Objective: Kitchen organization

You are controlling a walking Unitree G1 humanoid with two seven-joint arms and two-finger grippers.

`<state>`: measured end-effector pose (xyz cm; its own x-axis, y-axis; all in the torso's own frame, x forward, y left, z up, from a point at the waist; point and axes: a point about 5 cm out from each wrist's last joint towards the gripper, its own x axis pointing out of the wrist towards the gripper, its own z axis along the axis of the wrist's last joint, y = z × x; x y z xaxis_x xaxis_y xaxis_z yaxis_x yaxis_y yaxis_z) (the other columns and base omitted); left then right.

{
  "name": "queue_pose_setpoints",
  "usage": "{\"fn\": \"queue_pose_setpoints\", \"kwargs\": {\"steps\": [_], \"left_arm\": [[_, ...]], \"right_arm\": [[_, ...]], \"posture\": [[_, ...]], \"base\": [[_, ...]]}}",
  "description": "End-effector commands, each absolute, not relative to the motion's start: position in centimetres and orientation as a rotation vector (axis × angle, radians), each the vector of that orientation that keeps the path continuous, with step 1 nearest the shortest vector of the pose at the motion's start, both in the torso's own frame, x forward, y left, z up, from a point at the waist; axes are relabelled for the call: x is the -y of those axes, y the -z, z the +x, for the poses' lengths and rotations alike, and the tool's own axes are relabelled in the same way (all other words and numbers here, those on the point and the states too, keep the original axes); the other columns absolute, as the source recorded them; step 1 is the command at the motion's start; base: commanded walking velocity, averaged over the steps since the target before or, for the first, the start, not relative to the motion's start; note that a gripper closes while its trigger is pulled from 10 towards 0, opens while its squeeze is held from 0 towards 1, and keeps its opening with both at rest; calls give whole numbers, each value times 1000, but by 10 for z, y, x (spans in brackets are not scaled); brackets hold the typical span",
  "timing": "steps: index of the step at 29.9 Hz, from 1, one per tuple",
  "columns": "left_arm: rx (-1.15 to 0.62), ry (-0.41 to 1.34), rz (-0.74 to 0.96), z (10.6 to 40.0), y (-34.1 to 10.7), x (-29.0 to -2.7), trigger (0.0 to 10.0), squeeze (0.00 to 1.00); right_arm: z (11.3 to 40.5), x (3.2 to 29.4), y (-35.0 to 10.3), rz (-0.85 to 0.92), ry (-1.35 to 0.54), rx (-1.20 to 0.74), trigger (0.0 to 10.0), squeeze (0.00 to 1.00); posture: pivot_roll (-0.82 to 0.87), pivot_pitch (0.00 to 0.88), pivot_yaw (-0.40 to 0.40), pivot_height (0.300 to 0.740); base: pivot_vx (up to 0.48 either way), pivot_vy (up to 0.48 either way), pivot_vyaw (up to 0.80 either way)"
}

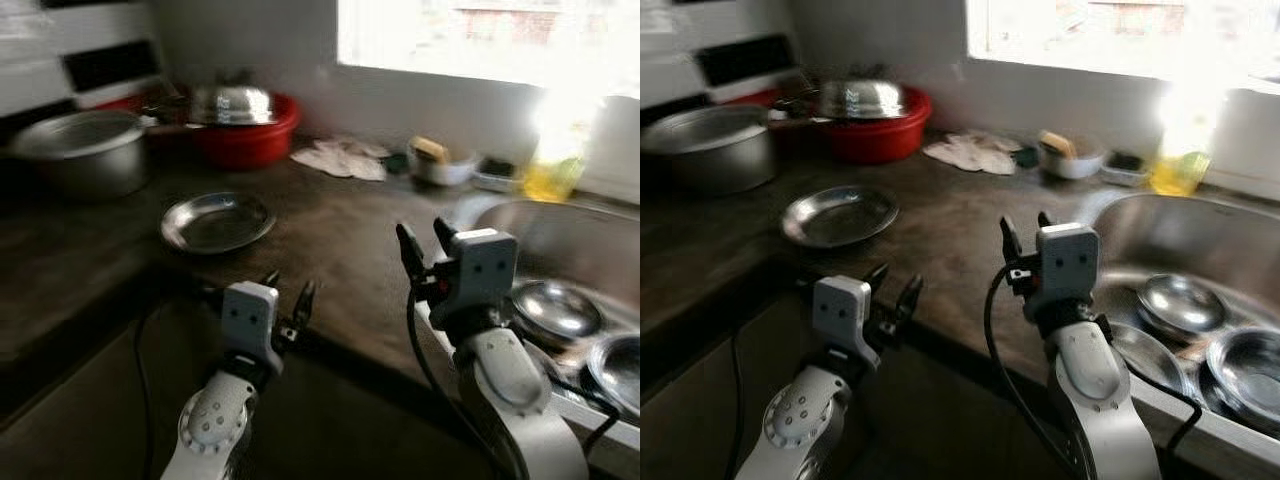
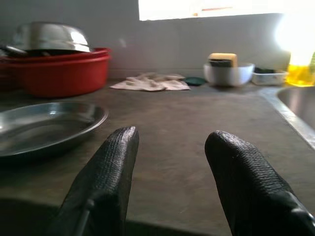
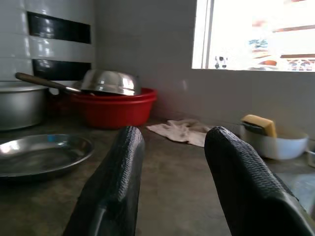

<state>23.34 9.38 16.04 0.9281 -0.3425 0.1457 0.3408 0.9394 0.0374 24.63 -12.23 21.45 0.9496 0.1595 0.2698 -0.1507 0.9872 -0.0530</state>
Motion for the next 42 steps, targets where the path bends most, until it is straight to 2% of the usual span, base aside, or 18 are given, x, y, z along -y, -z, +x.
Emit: {"fn": "queue_pose_setpoints", "kwargs": {"steps": [1, 6, 15, 19, 24, 34, 42], "left_arm": [[156, 361, 21, 235, -163, -91, 10000, 0], [152, 360, 17, 236, -163, -91, 10000, 0], [152, 345, 31, 236, -162, -90, 10000, 0], [155, 349, 37, 236, -163, -89, 10000, 0], [160, 346, 39, 236, -163, -90, 10000, 0], [149, 340, 38, 236, -162, -90, 10000, 0], [152, 331, 39, 236, -163, -91, 10000, 0]], "right_arm": [[248, 126, -215, -31, -145, 273, 10000, 0], [250, 124, -215, -58, -148, 276, 10000, 0], [254, 122, -213, -47, -162, 258, 10000, 0], [254, 119, -213, -68, -180, 261, 10000, 0], [256, 118, -212, -77, -186, 251, 10000, 0], [263, 121, -213, -80, -175, 242, 10000, 0], [269, 120, -215, -68, -189, 230, 10000, 0]], "posture": [[62, 2, -9, 740], [60, 4, -10, 740], [67, 17, -20, 740], [68, 19, -21, 740], [67, 23, -22, 740], [70, 30, -23, 740], [75, 40, -29, 740]], "base": [[0, 251, 800], [0, 478, 565], [0, 0, 0], [0, 0, 722], [353, 0, 798], [440, 0, 0], [0, 0, 0]]}}
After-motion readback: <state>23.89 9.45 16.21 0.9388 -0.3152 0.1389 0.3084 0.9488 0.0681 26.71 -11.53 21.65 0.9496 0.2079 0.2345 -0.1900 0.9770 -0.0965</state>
